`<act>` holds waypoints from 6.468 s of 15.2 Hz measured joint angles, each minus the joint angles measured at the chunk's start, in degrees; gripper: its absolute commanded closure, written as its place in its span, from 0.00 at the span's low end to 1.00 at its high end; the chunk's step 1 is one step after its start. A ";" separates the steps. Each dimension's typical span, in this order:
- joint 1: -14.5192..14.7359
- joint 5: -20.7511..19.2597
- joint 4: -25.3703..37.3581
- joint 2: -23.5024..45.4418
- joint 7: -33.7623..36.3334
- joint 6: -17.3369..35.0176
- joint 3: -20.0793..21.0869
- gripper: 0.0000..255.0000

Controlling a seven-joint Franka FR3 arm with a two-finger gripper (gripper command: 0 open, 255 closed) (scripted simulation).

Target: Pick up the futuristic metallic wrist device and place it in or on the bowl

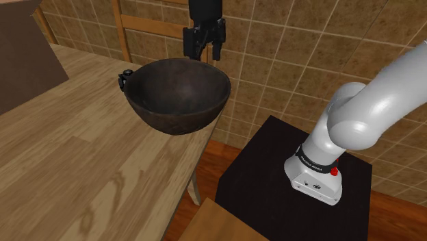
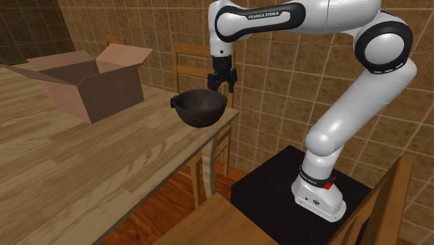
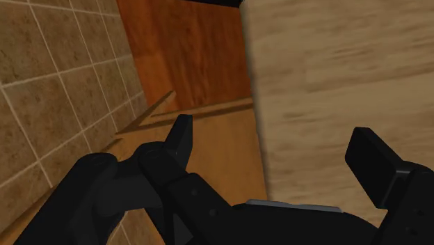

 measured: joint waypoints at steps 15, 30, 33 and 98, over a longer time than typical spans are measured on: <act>6.26 -11.33 31.63 27.77 16.68 0.11 11.02 0.00; 6.33 -11.64 26.90 28.10 17.05 5.33 11.03 1.00; 6.33 -11.64 26.93 28.09 17.05 5.32 11.03 1.00; 9.62 -0.94 22.24 5.48 21.59 -9.95 12.48 1.00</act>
